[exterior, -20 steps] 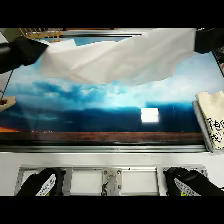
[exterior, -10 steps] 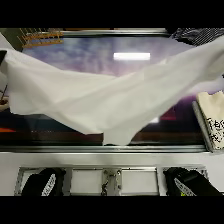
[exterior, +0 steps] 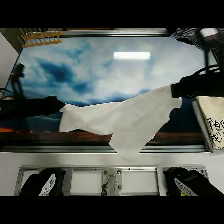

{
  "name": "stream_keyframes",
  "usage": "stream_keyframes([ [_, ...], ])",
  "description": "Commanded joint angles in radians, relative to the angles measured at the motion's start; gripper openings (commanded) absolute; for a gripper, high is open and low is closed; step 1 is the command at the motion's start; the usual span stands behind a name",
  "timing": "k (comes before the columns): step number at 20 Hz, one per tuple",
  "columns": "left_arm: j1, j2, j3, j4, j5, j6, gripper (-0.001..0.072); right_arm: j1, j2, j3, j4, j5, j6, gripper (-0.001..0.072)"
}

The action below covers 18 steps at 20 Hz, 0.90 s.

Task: Fold the clothes and pants, and hang the long-sleeved shirts on hangers.

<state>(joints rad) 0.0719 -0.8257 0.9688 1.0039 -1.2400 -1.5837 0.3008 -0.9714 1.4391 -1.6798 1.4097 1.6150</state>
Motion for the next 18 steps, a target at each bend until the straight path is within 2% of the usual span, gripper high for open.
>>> stream_keyframes([
  [1,0.029,-0.198,-0.097,-0.004,0.247,0.024,0.0450,-0.001,-0.044,-0.177,-0.001,-0.186,0.055,0.0015],
  [2,0.060,-0.260,-0.051,0.000,0.234,0.024,0.0696,-0.001,-0.063,-0.177,-0.002,-0.188,0.058,0.0015],
  [5,0.191,-0.344,0.008,0.021,0.100,0.071,0.0694,-0.001,-0.080,-0.177,0.000,-0.187,0.058,0.0015],
  [8,0.271,-0.344,-0.114,0.138,0.027,0.084,0.0694,-0.001,-0.079,-0.177,0.001,-0.188,0.062,0.0015],
  [10,0.280,-0.345,-0.232,0.118,0.077,0.094,0.0694,-0.001,-0.081,-0.177,0.004,-0.201,0.062,0.0015],
  [13,0.216,-0.345,-0.365,0.037,0.233,0.106,0.0694,0.000,-0.080,-0.177,0.008,-0.209,0.062,0.0015],
  [18,0.053,-0.346,-0.413,0.005,0.373,0.101,0.0694,0.000,-0.080,-0.177,0.008,-0.209,0.062,0.0015],
])
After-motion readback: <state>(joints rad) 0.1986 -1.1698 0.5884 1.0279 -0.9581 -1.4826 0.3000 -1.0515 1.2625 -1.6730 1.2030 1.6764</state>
